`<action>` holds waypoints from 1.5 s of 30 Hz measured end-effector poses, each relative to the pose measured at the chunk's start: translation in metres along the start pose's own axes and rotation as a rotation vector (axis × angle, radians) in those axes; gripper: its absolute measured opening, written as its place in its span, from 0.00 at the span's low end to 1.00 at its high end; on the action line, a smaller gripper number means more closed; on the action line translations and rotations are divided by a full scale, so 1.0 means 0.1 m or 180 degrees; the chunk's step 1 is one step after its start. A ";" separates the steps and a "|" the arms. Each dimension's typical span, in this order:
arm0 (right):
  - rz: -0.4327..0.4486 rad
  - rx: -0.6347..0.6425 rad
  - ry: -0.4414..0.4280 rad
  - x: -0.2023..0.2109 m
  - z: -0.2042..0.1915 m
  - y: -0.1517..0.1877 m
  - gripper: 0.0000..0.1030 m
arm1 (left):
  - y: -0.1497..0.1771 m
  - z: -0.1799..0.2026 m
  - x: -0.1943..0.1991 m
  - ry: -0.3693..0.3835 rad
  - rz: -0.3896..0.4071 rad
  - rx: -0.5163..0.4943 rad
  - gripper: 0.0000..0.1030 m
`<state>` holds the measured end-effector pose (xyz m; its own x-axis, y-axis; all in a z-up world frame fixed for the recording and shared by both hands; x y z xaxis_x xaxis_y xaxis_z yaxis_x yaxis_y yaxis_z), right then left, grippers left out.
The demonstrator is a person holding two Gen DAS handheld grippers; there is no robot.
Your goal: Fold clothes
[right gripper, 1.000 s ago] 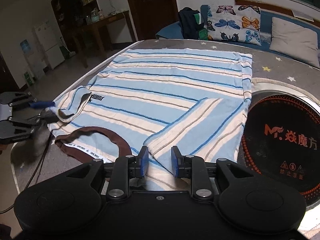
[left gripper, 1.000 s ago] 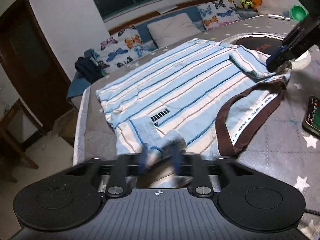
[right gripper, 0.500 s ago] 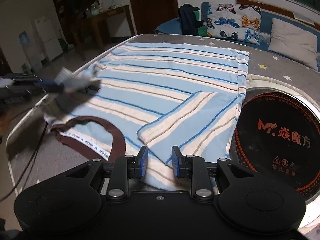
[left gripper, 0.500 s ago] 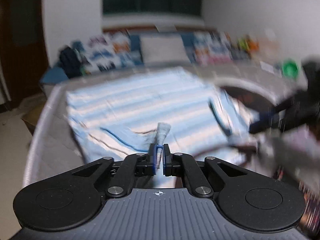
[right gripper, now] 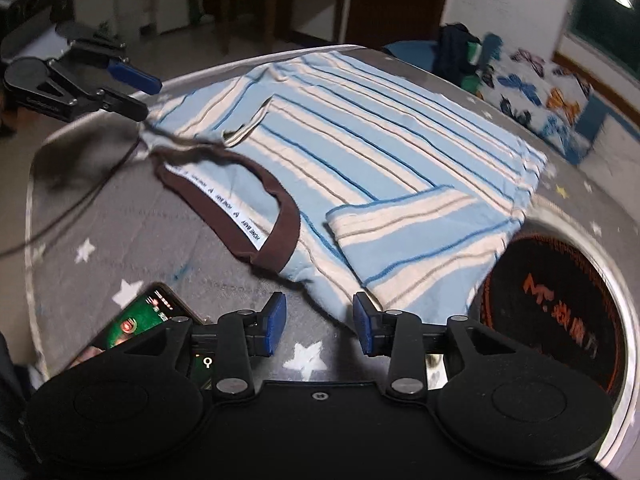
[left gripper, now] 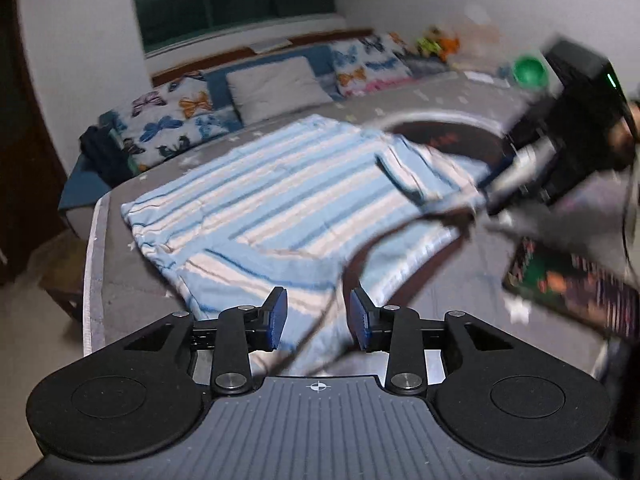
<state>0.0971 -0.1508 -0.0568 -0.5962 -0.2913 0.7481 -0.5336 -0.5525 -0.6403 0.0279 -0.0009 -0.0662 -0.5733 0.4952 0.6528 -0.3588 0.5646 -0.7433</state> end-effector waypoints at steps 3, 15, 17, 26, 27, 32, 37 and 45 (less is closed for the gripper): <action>-0.0010 0.0108 -0.0008 -0.06 -0.02 -0.02 0.38 | 0.06 0.12 -0.07 0.0008 -0.0065 -0.0230 0.35; 0.0058 0.0058 -0.0009 -0.02 -0.03 -0.04 0.16 | 0.16 0.18 -0.38 -0.0058 -0.0164 -0.0497 0.15; 0.0104 0.0040 -0.0004 0.07 -0.06 -0.03 0.11 | 0.17 0.14 -0.39 -0.0053 -0.0142 -0.0400 0.12; 0.0309 -0.0041 0.0019 0.48 -0.20 0.01 0.05 | 0.06 0.29 0.20 -0.0159 0.0230 -0.0135 0.09; 0.0332 -0.0050 0.0021 0.53 -0.22 0.01 0.05 | 0.05 0.32 0.29 -0.0154 0.0266 -0.0093 0.09; 0.0499 -0.0068 0.0065 0.95 -0.22 0.05 0.04 | -0.05 0.45 0.72 -0.0246 0.0433 0.0022 0.09; 0.0617 -0.0164 0.0152 1.06 -0.04 -0.10 0.03 | -0.27 0.22 0.63 -0.0439 0.0498 0.0310 0.09; 0.0539 -0.0192 -0.0176 0.88 -0.03 -0.12 0.07 | -0.48 -0.08 0.31 -0.0421 0.0421 0.0507 0.09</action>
<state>0.0493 -0.1671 0.0165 -0.6476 -0.4195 0.6361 -0.4644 -0.4445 -0.7660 0.0337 -0.0074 -0.0092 -0.7107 0.4611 0.5312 -0.3797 0.3842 -0.8415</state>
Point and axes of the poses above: each gripper's, at about its wrist camera, not at the fingertips, and x roughly against the way its jaws point, z to its right, y to its underside, the point moved 6 cm from there along -x, roughly the way its jaws point, and after that the axes turned 5 degrees about y, right-handed, at the moved point
